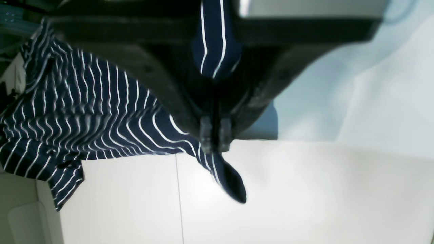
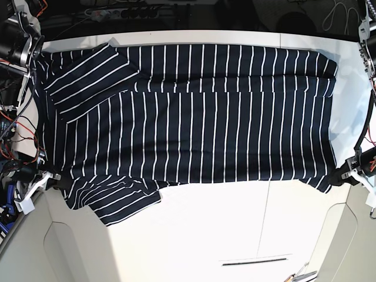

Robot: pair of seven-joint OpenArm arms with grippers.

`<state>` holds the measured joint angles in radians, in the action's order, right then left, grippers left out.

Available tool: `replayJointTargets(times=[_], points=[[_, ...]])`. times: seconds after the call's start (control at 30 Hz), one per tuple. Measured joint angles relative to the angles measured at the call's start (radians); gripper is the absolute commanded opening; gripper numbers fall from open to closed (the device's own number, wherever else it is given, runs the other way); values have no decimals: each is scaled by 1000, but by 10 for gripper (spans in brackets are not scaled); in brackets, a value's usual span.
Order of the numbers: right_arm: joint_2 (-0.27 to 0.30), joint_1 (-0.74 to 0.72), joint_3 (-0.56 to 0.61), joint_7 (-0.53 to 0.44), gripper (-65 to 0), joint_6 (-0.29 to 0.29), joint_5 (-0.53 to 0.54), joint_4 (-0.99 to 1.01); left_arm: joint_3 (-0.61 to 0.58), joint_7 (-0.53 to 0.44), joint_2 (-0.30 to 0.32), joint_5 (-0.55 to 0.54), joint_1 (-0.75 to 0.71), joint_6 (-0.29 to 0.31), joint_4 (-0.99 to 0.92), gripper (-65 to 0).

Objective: Fold the T-shirt properly
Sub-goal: 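Fold the hem with both grippers over toward the collar, release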

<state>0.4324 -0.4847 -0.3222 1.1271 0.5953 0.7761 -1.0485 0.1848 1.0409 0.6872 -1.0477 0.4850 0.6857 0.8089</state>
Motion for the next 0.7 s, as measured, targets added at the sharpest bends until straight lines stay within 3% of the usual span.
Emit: replayJointTargets(times=[0.4,0.57,0.7], points=[[0,220,2,-113,-650,0,-14,-180,0,58,19,-29,-6,0,0,-650],[0,325,-26,-115,-650,0,-12,-307,-1,130,60,-168,-55,4,24,-650],[0,395,-80,-112,-650,1,-8,-387,-1,157,106,-200,-144,3,96,-650]])
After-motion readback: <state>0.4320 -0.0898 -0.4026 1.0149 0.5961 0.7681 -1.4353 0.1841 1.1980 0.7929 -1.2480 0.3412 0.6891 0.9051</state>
